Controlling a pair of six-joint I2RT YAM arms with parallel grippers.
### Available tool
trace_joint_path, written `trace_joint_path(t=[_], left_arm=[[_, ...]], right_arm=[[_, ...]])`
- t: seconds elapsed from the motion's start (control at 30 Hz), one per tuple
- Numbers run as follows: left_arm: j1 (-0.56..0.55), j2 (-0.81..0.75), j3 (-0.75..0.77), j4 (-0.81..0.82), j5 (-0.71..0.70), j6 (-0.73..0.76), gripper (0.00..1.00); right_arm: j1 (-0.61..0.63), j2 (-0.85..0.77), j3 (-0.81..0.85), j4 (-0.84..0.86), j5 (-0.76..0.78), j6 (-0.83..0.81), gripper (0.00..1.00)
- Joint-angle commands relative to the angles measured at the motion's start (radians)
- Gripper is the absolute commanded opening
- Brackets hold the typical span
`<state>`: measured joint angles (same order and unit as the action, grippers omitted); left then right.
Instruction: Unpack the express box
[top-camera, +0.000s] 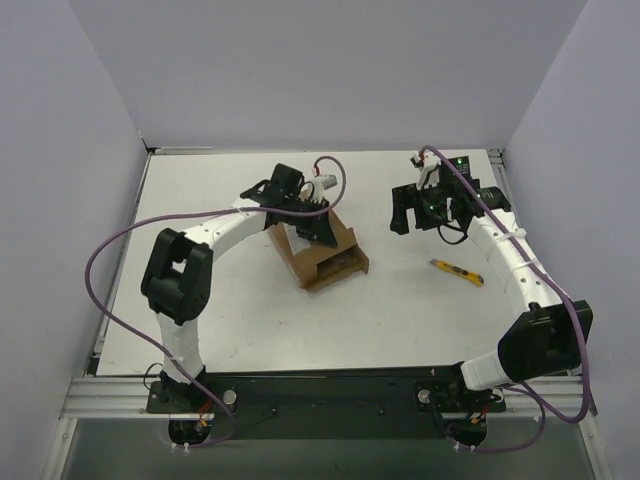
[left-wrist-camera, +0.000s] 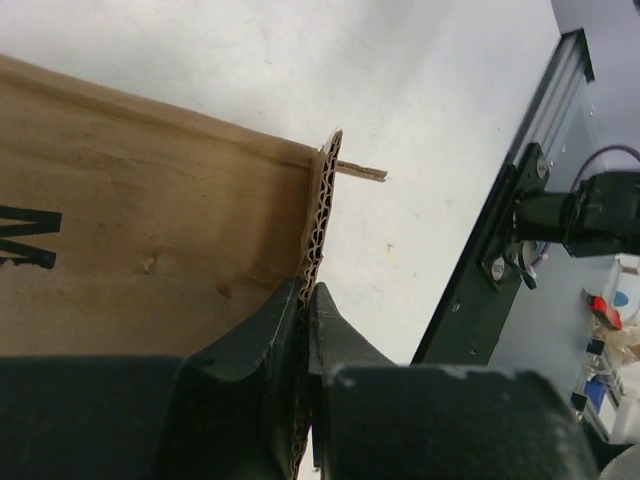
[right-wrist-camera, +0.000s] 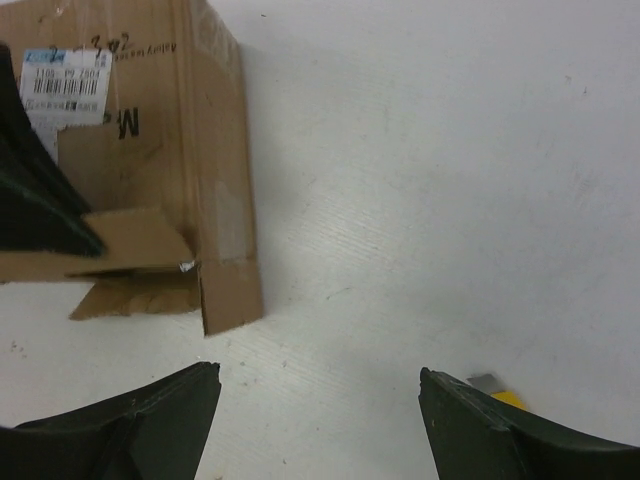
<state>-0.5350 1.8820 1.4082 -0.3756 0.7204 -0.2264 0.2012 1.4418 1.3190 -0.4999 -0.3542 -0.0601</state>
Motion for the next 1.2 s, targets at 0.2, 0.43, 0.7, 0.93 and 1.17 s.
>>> trace_joint_path(t=[0.2,0.43,0.7,0.93,1.17], left_arm=[[0.216,0.425,0.551,-0.167,-0.225,0.184,0.00],[0.190,0.425,0.486,-0.134,-0.148,0.141,0.00],[0.181,0.361,0.373,-0.124,-0.095,0.112,0.00],[0.101,0.119,0.012,0.010,-0.042,-0.007,0.00],[0.101,0.199,0.088,0.024,-0.110,-0.028,0.00]], right_arm=[[-0.010,-0.009,-0.047,0.000,-0.055,-0.093,0.81],[0.108,0.124,0.046,0.018,-0.063,-0.239,0.77],[0.231,0.265,0.196,0.024,-0.111,-0.471,0.70],[0.231,0.177,0.123,0.017,-0.092,-0.385,0.71],[0.262,0.078,-0.041,0.006,-0.197,-0.489,0.72]])
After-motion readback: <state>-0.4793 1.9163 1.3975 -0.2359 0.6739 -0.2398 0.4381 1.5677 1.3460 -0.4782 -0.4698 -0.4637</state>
